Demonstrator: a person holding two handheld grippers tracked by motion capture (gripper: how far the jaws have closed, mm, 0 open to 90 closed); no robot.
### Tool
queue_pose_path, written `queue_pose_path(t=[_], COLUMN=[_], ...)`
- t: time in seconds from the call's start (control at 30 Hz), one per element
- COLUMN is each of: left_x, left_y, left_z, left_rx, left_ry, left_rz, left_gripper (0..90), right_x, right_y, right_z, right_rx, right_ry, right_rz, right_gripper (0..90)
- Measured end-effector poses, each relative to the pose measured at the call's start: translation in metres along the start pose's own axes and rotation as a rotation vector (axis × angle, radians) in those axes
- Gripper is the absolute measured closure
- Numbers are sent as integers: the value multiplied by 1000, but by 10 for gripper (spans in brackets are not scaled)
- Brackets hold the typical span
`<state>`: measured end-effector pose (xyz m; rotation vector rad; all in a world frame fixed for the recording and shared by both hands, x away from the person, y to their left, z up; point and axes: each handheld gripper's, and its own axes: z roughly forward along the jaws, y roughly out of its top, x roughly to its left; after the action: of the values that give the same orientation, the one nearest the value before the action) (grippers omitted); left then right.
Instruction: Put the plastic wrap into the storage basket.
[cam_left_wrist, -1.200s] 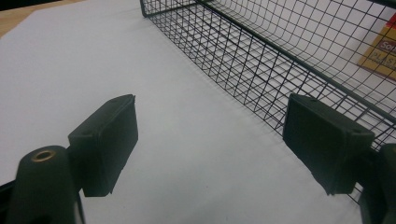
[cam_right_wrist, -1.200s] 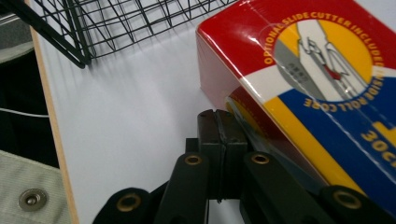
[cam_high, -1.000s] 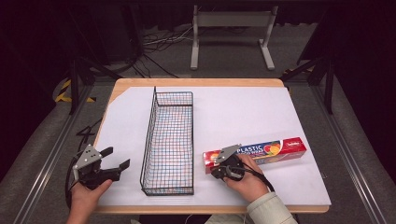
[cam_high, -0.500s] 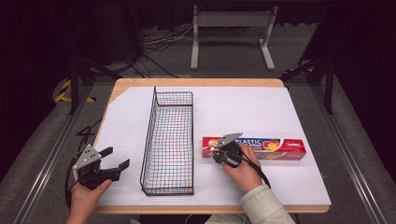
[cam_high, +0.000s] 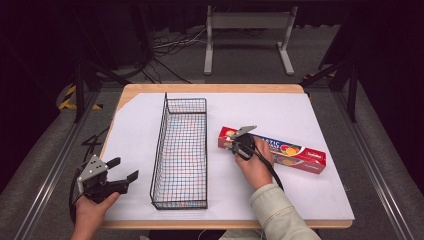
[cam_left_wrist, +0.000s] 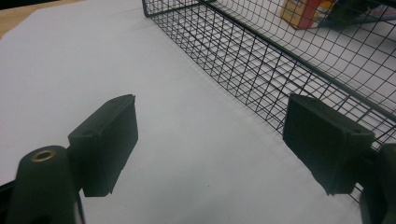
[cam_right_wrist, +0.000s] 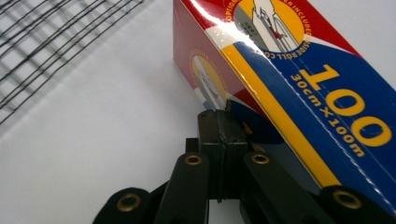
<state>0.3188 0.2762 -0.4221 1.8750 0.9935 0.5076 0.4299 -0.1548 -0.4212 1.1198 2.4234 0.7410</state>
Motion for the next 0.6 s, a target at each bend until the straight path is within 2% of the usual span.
queue_pose_path(t=[0.33, 0.4, 0.53, 0.6], left_x=[1, 1, 2, 2], left_y=[0, 0, -1, -1], left_z=[0, 0, 0, 0], left_rx=[2, 1, -2, -3], left_ry=[1, 0, -2, -1], left_rz=[-1, -2, -5, -7], left_gripper=[188, 188, 188, 188], right_x=[-32, -36, -35, -36], right_y=[10, 11, 9, 9], right_z=[4, 6, 5, 1], right_rx=[-5, -3, 9, 0], right_ry=[-79, -63, -39, 22], right_rz=[111, 132, 124, 135], right_gripper=[900, 900, 900, 899])
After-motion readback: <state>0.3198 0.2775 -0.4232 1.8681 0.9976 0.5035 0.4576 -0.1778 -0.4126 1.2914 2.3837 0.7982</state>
